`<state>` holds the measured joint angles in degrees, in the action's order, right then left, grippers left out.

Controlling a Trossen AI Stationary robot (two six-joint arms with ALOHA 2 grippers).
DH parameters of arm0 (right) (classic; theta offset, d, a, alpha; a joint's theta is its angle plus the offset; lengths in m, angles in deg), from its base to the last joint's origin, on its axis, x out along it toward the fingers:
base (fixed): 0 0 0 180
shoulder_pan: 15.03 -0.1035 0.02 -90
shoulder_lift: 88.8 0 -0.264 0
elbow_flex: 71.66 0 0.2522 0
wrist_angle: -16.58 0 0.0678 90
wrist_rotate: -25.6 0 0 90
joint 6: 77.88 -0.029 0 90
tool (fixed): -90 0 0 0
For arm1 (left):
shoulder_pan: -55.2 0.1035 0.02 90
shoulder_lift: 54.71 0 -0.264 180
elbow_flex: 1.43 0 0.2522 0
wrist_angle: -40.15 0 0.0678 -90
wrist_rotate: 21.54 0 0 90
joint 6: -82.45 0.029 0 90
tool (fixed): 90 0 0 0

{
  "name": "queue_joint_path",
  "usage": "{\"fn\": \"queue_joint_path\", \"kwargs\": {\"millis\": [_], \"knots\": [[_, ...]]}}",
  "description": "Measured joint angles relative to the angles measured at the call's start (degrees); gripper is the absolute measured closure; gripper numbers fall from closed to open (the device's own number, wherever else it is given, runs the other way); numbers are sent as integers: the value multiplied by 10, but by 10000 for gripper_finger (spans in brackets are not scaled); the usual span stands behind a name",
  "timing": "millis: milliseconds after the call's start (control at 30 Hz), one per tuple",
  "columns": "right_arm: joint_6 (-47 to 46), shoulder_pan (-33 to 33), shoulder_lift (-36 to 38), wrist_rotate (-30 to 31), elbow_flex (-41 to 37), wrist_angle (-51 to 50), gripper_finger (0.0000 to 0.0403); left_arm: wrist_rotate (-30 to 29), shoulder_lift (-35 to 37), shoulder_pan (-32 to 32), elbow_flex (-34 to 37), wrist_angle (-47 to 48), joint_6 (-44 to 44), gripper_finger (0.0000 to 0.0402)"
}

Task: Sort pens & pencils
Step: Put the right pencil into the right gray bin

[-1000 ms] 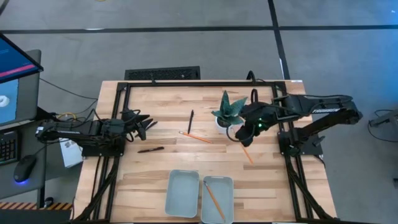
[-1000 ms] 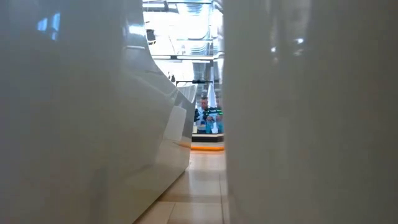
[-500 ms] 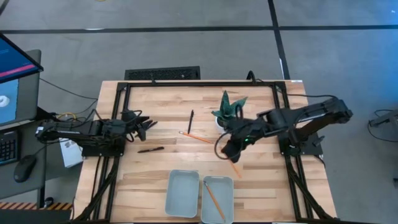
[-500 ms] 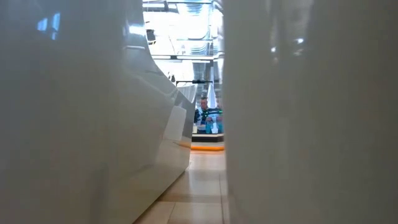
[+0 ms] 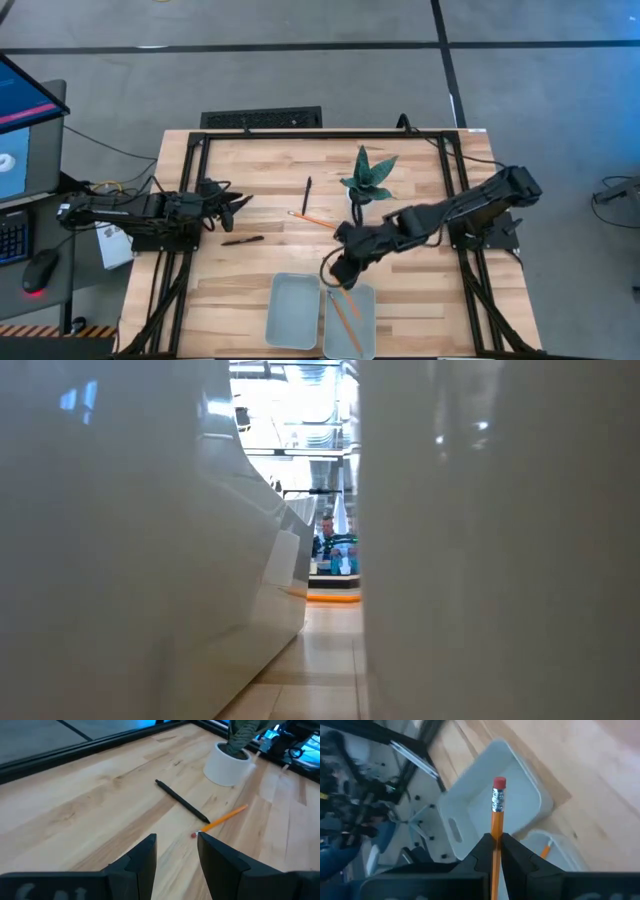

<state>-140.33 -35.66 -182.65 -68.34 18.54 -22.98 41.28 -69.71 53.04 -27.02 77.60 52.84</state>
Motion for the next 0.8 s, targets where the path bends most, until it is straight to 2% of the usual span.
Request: {"fn": "queue_joint_path", "kwargs": {"millis": [200,500,733,800], "knots": [[-53,-35,-35,15,0,15,356,19,0,0,0,15,19,269],[-110,-80,-59,89,1,3,356,29,0,0,0,29,20,269],[-127,-96,-83,88,-2,-27,356,29,0,0,0,28,20,269],[-132,-97,-98,83,2,-7,356,29,0,0,0,28,20,269]]}}
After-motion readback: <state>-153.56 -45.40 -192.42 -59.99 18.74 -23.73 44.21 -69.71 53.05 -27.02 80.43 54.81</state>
